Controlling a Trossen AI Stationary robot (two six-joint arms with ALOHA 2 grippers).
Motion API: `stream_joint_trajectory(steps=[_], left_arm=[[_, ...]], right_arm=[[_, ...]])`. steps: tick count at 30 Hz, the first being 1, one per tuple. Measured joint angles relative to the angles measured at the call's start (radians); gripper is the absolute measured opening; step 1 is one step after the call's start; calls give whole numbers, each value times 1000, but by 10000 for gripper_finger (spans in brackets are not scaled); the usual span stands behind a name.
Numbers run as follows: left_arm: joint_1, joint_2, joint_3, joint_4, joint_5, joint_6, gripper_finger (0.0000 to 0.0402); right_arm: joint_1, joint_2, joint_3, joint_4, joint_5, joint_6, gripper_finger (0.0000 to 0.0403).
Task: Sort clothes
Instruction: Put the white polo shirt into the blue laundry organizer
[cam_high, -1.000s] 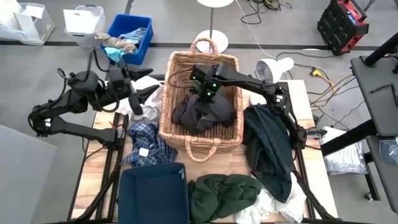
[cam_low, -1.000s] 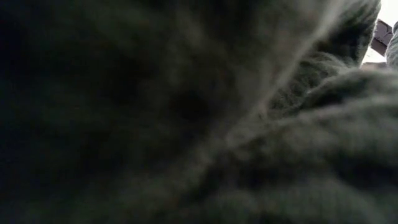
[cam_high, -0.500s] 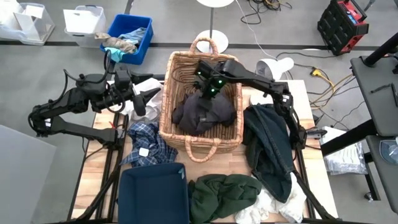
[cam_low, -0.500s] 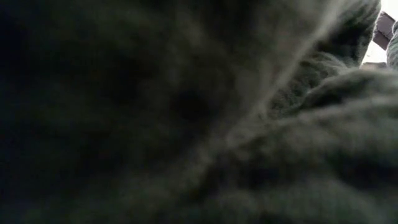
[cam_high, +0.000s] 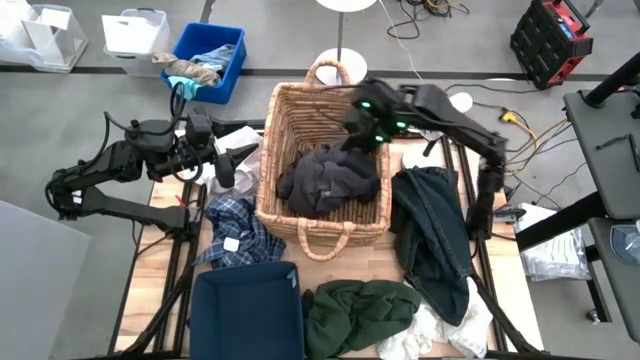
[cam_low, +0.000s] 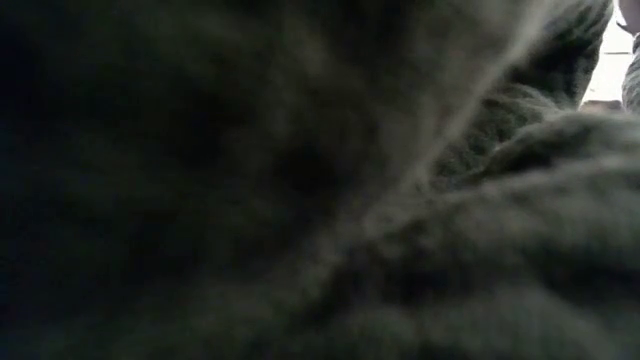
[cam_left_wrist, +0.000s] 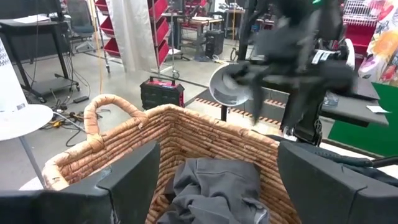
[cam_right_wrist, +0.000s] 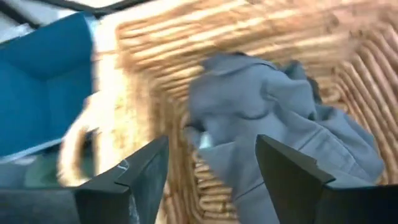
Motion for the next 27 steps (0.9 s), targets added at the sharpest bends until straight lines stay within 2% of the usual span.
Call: stream_joint_trajectory(steps=[8, 13, 17, 22, 27], left_arm=[[0, 0, 0, -2, 13, 3, 300], [0, -1, 0, -33, 142, -39, 300], [-2, -1, 0, -202, 201, -211, 300], [-8, -3, 0, -375, 338, -421, 300], [-6, -13, 0, -591, 343, -612, 300]], right_arm=[[144, -144, 0, 0, 1, 29, 198], [236, -187, 0, -28, 84, 52, 186], [311, -201, 0, -113, 179, 103, 177], [384, -203, 0, -202, 262, 182, 168], [410, -203, 0, -213, 289, 223, 168]])
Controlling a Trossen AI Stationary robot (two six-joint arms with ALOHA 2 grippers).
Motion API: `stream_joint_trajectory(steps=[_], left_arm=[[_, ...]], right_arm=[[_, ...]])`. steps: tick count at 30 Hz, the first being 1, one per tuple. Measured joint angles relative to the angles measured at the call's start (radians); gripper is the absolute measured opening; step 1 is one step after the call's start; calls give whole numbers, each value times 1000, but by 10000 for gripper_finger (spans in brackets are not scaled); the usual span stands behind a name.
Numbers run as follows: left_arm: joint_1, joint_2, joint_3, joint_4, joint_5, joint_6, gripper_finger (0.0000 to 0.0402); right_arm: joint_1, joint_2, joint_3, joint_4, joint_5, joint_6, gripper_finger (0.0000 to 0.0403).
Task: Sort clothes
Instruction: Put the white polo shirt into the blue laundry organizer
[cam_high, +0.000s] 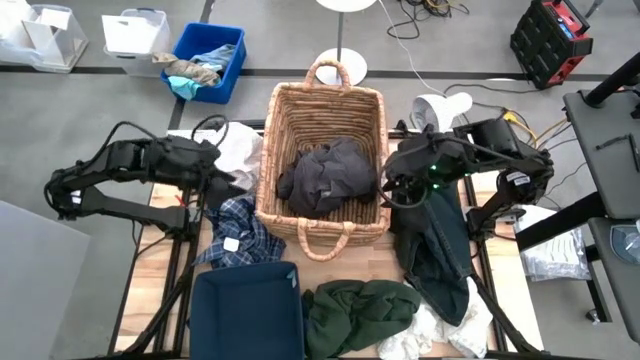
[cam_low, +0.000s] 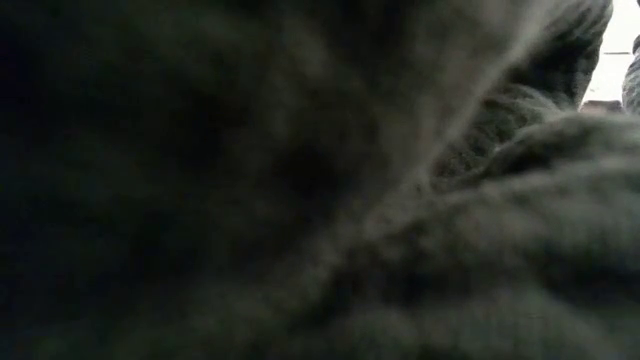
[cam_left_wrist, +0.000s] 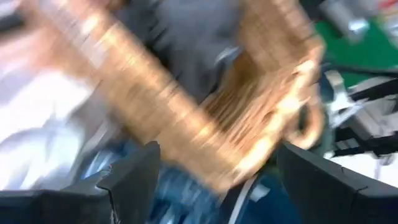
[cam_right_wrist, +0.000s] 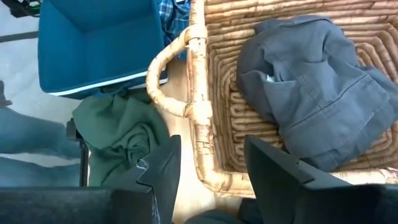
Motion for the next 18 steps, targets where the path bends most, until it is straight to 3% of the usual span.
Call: stream_joint_trajectory(steps=[3, 6, 9, 12, 18], left_arm=[[3, 1, 0, -139, -89, -89, 300], [13, 13, 0, -209, -282, -145, 300], [30, 39, 0, -229, -390, -117, 300], [65, 77, -1, -228, -389, 75, 300], [85, 160, -7, -233, -279, 530, 300]], right_arm=[[0, 0, 0, 2, 6, -2, 173], [-2, 2, 0, 5, 45, -22, 178], [-3, 3, 0, 6, 66, -43, 182], [-3, 3, 0, 5, 77, -52, 184], [-3, 3, 0, 5, 77, -47, 185]])
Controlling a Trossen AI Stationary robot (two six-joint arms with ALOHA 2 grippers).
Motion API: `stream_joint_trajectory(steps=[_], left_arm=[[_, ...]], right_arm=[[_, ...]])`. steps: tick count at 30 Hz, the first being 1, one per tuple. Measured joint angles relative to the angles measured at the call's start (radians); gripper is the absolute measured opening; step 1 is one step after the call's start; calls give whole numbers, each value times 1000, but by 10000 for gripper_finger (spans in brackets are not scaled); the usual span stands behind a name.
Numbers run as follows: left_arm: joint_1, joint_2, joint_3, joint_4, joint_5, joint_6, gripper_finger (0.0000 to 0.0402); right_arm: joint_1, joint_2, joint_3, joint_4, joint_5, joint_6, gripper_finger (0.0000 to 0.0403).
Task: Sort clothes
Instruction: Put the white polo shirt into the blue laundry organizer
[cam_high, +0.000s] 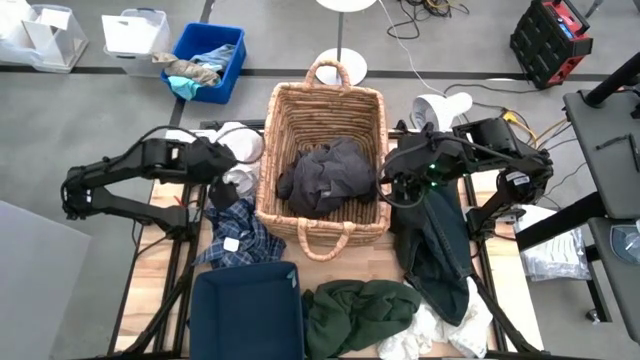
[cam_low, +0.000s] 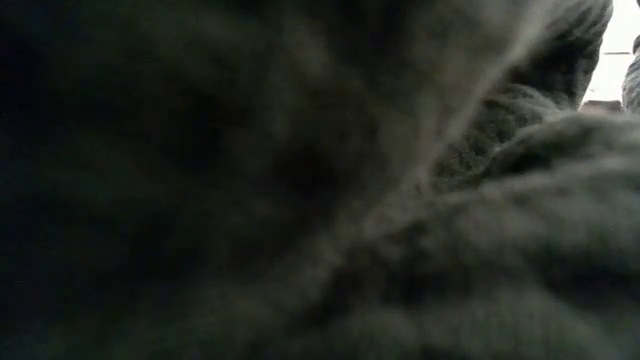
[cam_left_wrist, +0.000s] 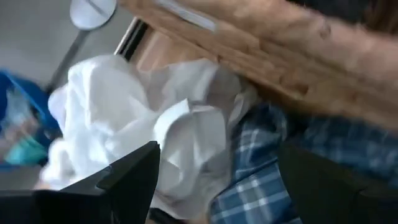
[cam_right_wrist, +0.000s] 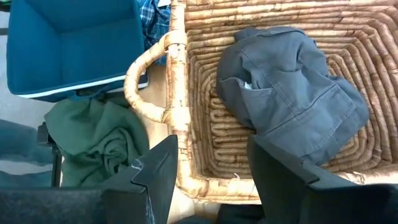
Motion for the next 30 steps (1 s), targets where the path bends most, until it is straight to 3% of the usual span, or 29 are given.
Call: stream_joint_trajectory(steps=[7, 11, 17, 27, 30], left_arm=[[56, -1, -19, -49, 3, 168, 300], [126, -47, -79, 53, 6, 233, 296], [250, -83, -214, 181, 130, 366, 286], [441, -83, -382, 333, 160, 556, 285], [506, -76, -409, 358, 218, 589, 285]], right_arm=[[2, 0, 0, 0, 0, 20, 185], [2, 0, 0, -1, 0, 19, 185], [2, 0, 0, -2, 0, 20, 185], [2, -1, 0, -2, 0, 34, 185], [2, -1, 0, -2, 0, 36, 185]])
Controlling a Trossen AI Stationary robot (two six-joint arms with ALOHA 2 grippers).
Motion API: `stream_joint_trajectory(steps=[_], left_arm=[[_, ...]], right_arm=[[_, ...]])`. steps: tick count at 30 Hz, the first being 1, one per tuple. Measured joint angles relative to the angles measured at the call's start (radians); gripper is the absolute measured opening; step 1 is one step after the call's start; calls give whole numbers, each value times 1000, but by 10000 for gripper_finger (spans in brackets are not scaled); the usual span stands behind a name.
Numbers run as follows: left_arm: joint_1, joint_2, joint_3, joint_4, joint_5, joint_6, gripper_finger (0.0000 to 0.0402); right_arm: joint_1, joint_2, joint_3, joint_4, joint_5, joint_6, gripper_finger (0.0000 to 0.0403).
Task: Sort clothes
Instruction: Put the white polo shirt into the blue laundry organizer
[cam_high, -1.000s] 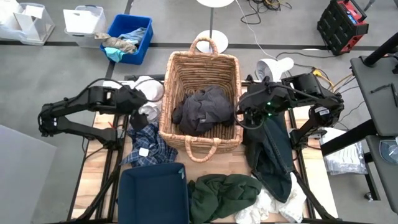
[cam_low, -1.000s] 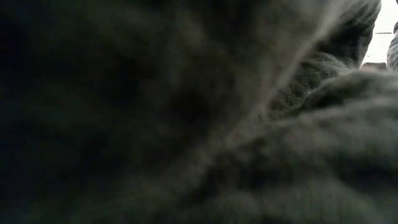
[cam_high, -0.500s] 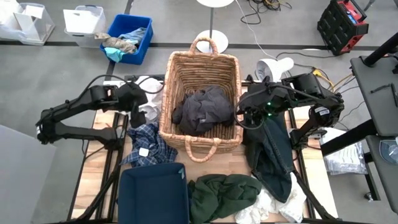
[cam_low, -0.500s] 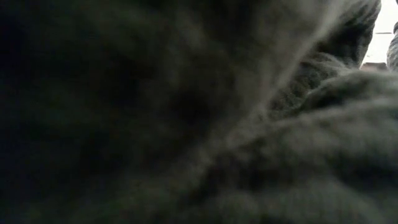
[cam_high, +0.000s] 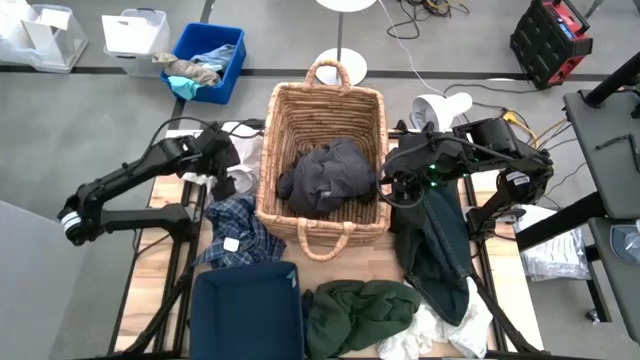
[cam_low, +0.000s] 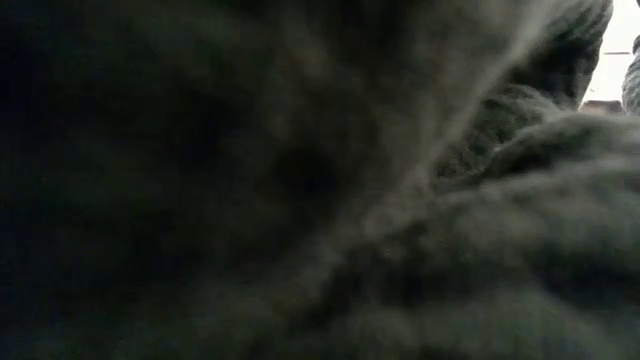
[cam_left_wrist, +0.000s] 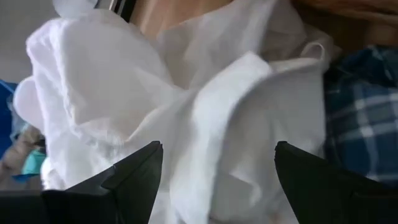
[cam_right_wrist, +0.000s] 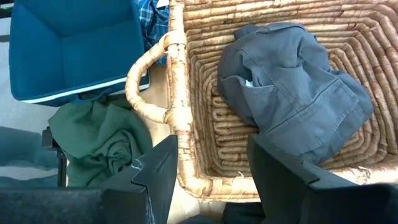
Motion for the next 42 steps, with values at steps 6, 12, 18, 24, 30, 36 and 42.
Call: stream_joint_trajectory(steps=[6, 12, 18, 24, 30, 36, 42], left_arm=[[107, 23, -35, 86, 77, 54, 265], [169, 69, -34, 128, 112, 100, 202], [179, 120, -34, 128, 149, 119, 106], [178, 113, 0, 93, 150, 106, 8], [178, 75, 114, -5, 149, 42, 4], [178, 41, 290, -95, 149, 6, 1], [178, 9, 481, -128, 148, -7, 0]], right_arm=[[0, 0, 0, 0, 0, 2, 185], [0, 0, 0, 0, 1, 3, 185], [0, 0, 0, 0, 1, 13, 185], [0, 0, 0, 1, 2, 13, 184], [0, 0, 0, 1, 24, 10, 181], [0, 0, 0, 1, 34, -1, 174], [0, 0, 0, 2, 54, -1, 172]])
